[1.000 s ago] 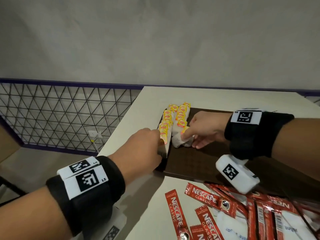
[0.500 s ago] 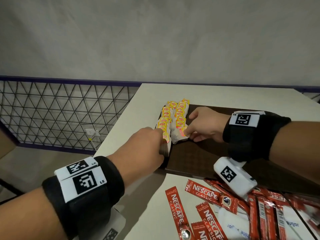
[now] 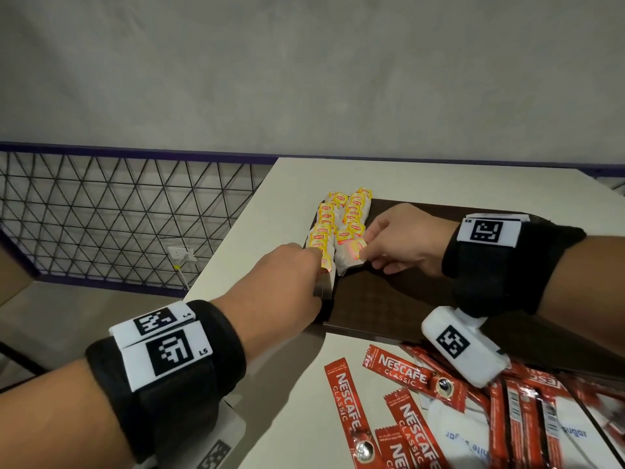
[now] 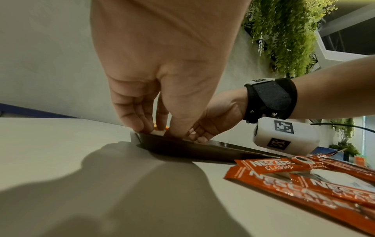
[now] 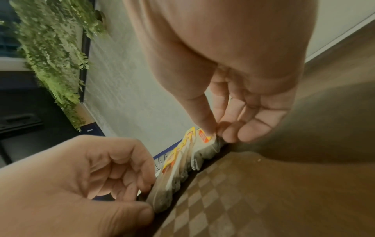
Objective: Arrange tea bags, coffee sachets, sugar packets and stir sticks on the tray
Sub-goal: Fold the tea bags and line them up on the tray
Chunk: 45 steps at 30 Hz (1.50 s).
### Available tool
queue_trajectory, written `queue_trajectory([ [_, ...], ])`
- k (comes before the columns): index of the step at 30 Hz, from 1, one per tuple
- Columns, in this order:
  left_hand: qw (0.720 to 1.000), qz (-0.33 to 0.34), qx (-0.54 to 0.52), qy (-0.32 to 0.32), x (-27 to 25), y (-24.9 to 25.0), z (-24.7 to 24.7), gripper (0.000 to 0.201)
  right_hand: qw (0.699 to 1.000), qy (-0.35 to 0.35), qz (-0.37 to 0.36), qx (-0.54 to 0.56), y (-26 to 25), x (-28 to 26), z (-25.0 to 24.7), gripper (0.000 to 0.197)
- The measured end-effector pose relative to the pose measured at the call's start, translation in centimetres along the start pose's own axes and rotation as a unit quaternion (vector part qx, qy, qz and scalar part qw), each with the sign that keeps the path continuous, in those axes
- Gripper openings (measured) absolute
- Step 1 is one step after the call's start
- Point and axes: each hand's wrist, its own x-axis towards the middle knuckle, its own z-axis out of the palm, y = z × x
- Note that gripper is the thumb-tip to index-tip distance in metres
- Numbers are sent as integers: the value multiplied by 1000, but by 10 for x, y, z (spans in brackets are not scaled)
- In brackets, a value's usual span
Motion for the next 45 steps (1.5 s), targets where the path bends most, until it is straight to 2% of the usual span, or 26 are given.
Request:
queue_trajectory([
  [3,1000,-3,-4,-1,-1,-1,0,21,998,27,-60,-15,-1,1,-1,31],
  [5,1000,-3,-8,-2,-2,-1,0,22,995,17,-98,-25,-3,1,-2,34],
  [7,1000,-4,-11,-2,-3,-1,0,22,992,-15,-122,-40,-7,-1,-7,28],
  [11,1000,-4,-20,-8,-4,-2,-2,22,977,-131,-139,-94,-10,-3,-21,22],
  [13,1000,-3,-21,-12,-4,-2,-3,22,971,-154,-136,-126,-10,-1,-24,21],
  [15,1000,-2,-22,-13,-4,-3,-3,22,970,-144,-133,-143,-10,5,-22,22],
  [17,1000,-2,-22,-14,-3,-3,-3,22,976,-104,-132,-140,-10,12,-16,27],
  [20,1000,-3,-18,-16,-2,-3,-3,22,987,-35,-123,-95,-10,20,-7,38],
  [23,1000,1,-14,-13,-3,-3,-2,18,996,-7,-90,-17,-9,20,-4,39],
  [26,1000,4,-17,-11,-3,-3,-2,17,999,-18,-9,47,-4,10,-8,28],
  [29,1000,3,-17,-12,-4,-3,-3,15,995,-58,58,60,5,0,-6,29],
  [36,1000,3,-16,-10,-6,0,-3,21,996,-54,57,32,1,1,9,20],
  [40,1000,3,-14,-7,-5,-1,-2,20,997,-51,49,14,3,2,13,24],
  [45,1000,7,-20,-10,-3,-3,-1,15,996,-61,67,17,5,7,6,14],
])
